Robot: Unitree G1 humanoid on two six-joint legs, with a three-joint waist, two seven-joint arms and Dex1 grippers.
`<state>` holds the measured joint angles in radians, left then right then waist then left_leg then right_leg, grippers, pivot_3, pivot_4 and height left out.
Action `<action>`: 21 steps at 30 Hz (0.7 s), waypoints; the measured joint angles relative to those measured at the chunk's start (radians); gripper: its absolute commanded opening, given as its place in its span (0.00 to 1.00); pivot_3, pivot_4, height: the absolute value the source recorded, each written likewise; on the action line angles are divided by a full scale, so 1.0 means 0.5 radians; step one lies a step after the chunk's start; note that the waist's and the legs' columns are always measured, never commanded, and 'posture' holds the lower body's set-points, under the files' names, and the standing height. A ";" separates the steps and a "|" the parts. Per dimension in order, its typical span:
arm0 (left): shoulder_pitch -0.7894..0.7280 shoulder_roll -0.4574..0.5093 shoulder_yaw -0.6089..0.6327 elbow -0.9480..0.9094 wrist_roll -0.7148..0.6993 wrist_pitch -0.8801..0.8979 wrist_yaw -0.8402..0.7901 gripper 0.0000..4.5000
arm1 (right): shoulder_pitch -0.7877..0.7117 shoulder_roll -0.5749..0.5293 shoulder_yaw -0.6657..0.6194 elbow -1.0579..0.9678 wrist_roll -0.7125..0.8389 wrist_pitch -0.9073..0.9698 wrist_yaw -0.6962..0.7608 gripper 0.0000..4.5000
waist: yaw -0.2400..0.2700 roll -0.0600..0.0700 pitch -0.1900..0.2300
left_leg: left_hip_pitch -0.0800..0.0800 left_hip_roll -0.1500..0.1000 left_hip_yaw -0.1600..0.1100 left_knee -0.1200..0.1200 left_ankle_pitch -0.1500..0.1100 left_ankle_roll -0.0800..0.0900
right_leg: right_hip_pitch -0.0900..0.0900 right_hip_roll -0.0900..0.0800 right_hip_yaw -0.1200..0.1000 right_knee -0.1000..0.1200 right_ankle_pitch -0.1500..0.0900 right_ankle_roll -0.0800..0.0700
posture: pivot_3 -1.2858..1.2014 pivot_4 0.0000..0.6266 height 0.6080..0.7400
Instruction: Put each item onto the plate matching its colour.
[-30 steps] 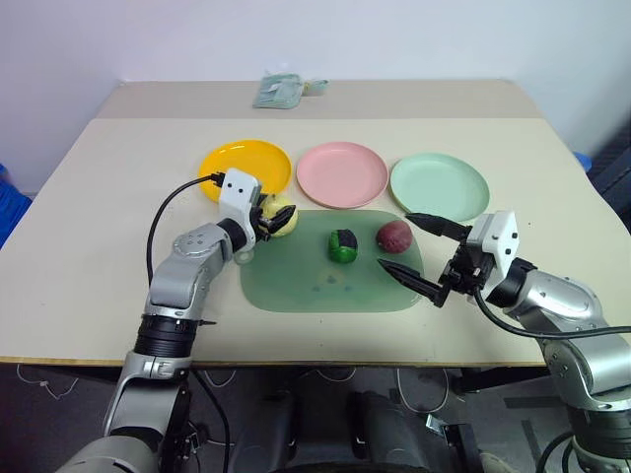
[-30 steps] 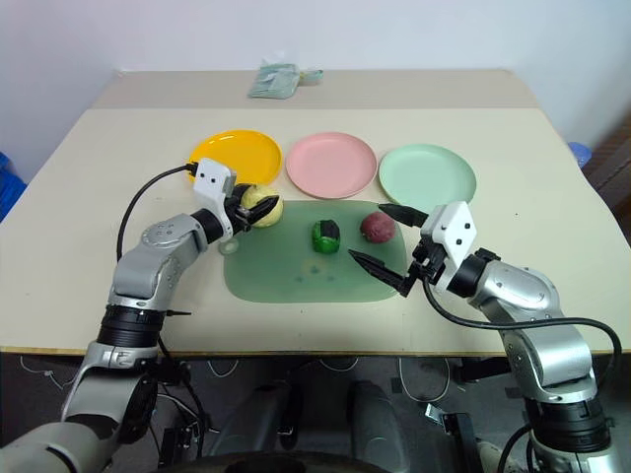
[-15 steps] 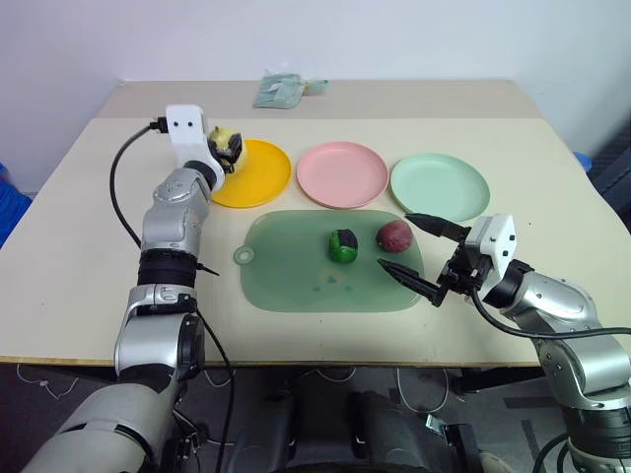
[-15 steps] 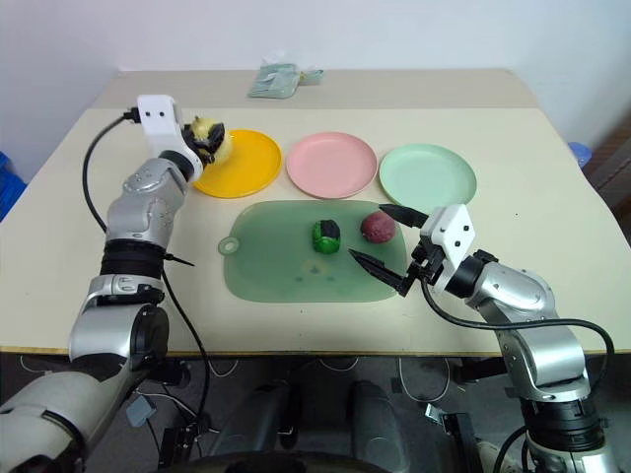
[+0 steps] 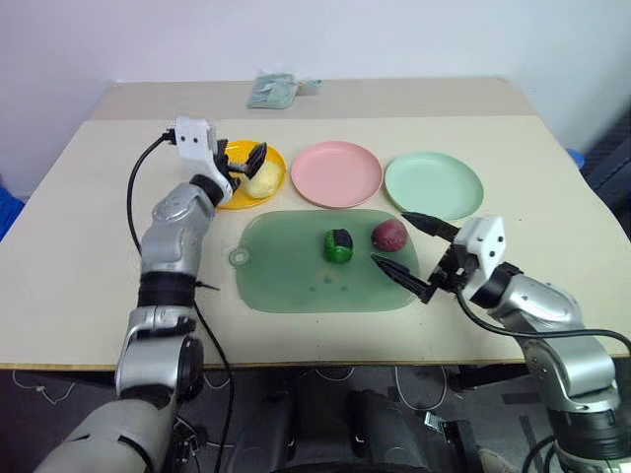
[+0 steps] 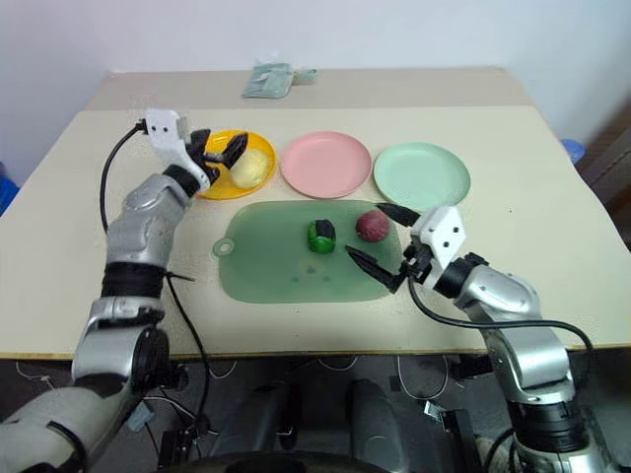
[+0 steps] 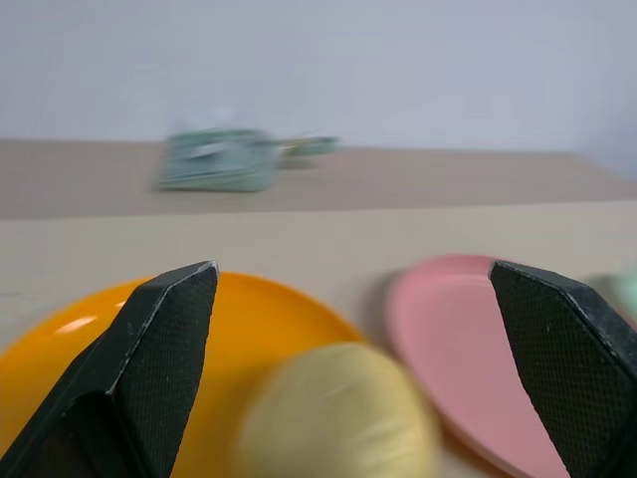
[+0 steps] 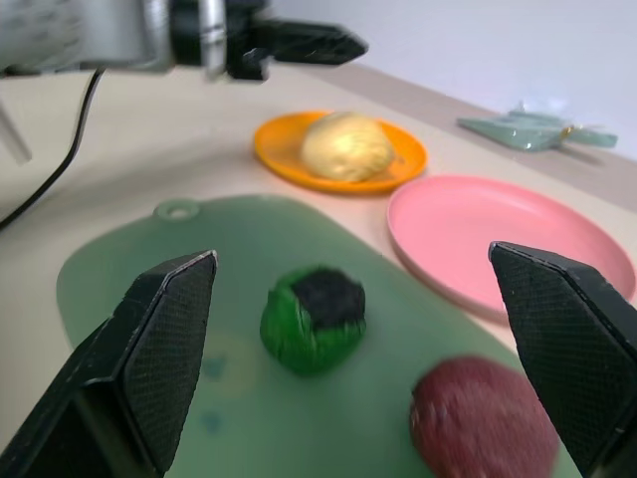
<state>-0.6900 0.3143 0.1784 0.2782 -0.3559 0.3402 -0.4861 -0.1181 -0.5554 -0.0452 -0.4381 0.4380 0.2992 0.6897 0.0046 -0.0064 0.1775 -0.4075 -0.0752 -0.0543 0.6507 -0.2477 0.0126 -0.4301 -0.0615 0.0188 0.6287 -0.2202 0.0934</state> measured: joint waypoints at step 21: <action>1.251 0.936 0.032 -1.145 -0.425 0.044 -1.353 0.99 | -0.428 0.167 0.479 0.276 -0.241 0.358 -0.039 1.00 | 0.017 0.001 -0.001 | 0.000 0.002 0.000 -0.003 0.000 0.000 | 0.001 -0.002 -0.001 -0.004 -0.007 -0.012 | 0.52 0.24 1.00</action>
<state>-0.0644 0.7823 0.1942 -0.2945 -0.5684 0.3624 -1.1628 -0.3323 -0.4716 0.1944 -0.3002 0.3175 0.4781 0.6701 0.0134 -0.0057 0.1769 -0.4073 -0.0744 -0.0545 0.6493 -0.2479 0.0126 -0.4296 -0.0627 0.0184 0.6267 -0.2235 0.0873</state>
